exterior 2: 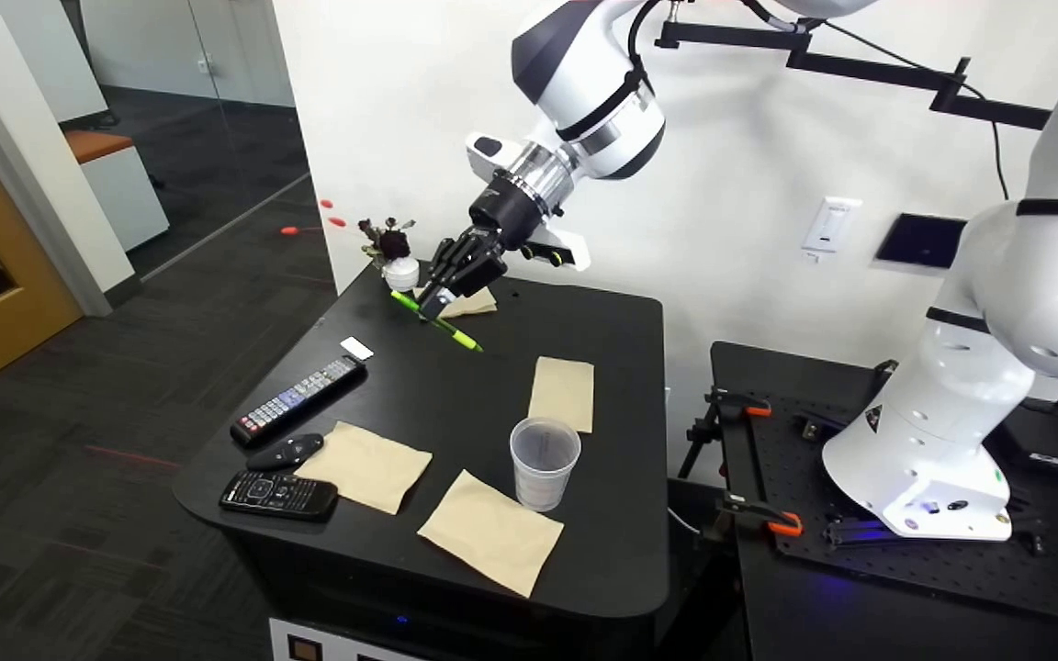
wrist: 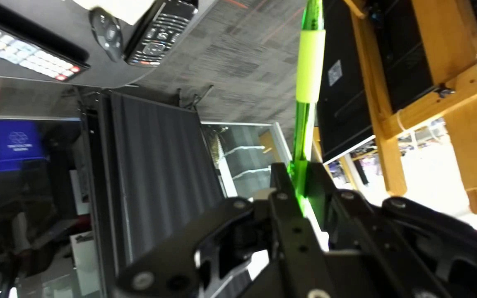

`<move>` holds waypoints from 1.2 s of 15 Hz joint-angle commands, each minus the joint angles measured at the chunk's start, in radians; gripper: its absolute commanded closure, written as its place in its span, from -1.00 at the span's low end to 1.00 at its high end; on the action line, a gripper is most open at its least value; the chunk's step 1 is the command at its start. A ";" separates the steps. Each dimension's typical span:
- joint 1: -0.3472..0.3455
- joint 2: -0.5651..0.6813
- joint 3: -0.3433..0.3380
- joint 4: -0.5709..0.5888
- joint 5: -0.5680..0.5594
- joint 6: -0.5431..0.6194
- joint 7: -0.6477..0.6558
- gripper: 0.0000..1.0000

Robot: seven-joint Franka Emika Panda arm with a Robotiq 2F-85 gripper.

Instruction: Put the pen in the cup

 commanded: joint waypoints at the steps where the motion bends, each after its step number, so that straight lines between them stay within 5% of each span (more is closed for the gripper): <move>1: 0.044 0.015 -0.121 0.014 -0.002 -0.247 -0.125 0.92; 9: 0.055 0.095 -0.241 0.067 -0.156 -0.723 -0.252 0.92; 10: 0.064 0.060 -0.247 0.023 -0.117 -0.660 -0.244 0.92; 11: 0.065 0.068 -0.251 0.025 -0.121 -0.669 -0.244 0.67; 14: 0.070 0.072 -0.256 0.025 -0.121 -0.668 -0.244 0.67; 15: 0.071 0.072 -0.257 0.025 -0.121 -0.668 -0.244 0.92; 18: 0.070 0.058 -0.258 0.008 -0.097 -0.659 -0.379 0.92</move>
